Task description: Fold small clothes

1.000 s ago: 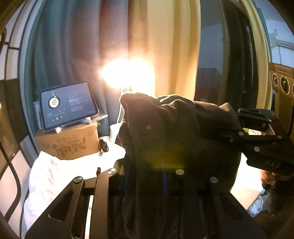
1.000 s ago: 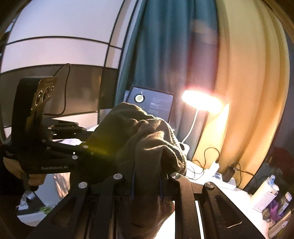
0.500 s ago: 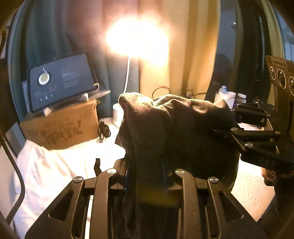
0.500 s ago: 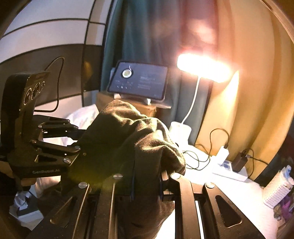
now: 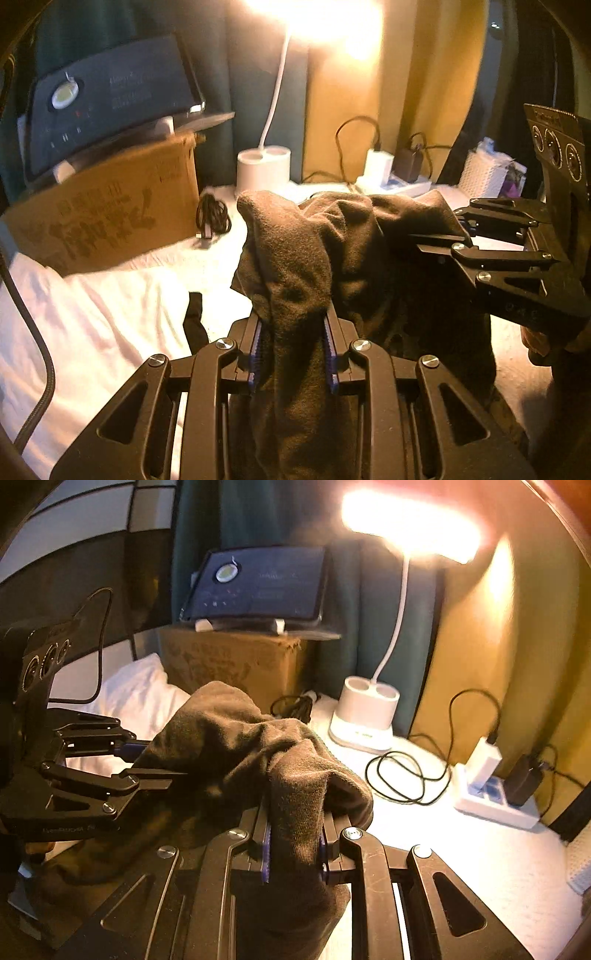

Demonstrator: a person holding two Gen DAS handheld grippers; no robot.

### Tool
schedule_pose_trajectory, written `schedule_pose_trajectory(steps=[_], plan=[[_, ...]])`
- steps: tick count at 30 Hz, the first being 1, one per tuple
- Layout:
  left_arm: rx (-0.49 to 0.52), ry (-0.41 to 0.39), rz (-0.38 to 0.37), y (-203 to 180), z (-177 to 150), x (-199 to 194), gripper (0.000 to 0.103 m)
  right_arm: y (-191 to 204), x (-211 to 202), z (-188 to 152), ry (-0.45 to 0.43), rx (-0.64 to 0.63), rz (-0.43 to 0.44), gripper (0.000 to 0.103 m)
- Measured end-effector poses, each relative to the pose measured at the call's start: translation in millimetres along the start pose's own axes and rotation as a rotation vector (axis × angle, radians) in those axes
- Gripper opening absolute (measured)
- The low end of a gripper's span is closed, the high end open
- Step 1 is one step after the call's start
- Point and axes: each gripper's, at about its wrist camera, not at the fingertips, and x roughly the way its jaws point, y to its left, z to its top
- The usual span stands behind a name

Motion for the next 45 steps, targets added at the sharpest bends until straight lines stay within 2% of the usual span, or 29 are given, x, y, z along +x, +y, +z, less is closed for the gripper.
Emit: schedule_pose_trajectory(steps=[6, 10, 15, 17, 18, 19, 24, 26, 27, 30, 33, 36, 40, 43, 45], plan=[[-0.07, 0.075, -0.021, 16.6, -3.8, 30.6, 0.027, -17.0, 42.8, -13.0, 0.073, 0.056, 0.04, 0.018], [-0.105, 0.137, -0.019, 25.4, -8.6, 47.3, 0.03, -35.5, 73.9, -24.7, 0.158, 0.175, 0.104, 0.019], [-0.136, 0.169, -0.037, 31.8, -8.4, 49.5, 0.032, -56.4, 84.3, -29.7, 0.199, 0.306, 0.185, 0.037], [-0.128, 0.185, -0.033, 32.2, -5.7, 51.9, 0.033, -67.6, 88.0, -27.6, 0.204, 0.359, 0.226, 0.055], [-0.128, 0.191, -0.033, 32.8, -3.8, 52.8, 0.033, -71.7, 89.4, -26.6, 0.203, 0.378, 0.236, 0.071], [-0.129, 0.199, -0.035, 33.1, -1.7, 53.6, 0.033, -76.8, 91.1, -24.6, 0.194, 0.396, 0.245, 0.073], [-0.13, 0.197, -0.038, 41.2, 3.7, 53.7, 0.04, -96.3, 95.8, -9.8, 0.13, 0.432, 0.236, 0.073], [-0.148, 0.195, -0.021, 49.2, 4.3, 56.8, 0.041, -97.0, 104.6, -6.7, 0.146, 0.402, 0.205, 0.063], [-0.16, 0.194, -0.018, 53.5, 4.5, 57.6, 0.047, -96.8, 109.4, -7.1, 0.161, 0.386, 0.182, 0.058], [-0.162, 0.183, 0.02, 59.6, 3.4, 57.6, 0.055, -90.2, 112.5, -10.8, 0.181, 0.303, 0.101, 0.056], [-0.132, 0.176, 0.059, 53.7, 3.3, 56.8, 0.055, -87.8, 107.2, -16.0, 0.194, 0.251, -0.004, 0.056], [-0.088, 0.152, 0.133, 46.2, 4.2, 50.3, 0.055, -94.2, 100.5, -22.3, 0.193, 0.264, -0.046, 0.056], [-0.094, 0.122, 0.211, 50.4, 3.3, 36.1, 0.055, -91.8, 86.7, -26.6, 0.189, 0.247, -0.08, 0.056], [-0.113, 0.115, 0.214, 52.1, -0.5, 25.1, 0.055, -87.0, 73.6, -29.3, 0.18, 0.239, -0.097, 0.056], [-0.123, 0.106, 0.179, 45.8, -3.6, 16.0, 0.055, -82.6, 65.2, -30.9, 0.175, 0.24, -0.103, 0.056]])
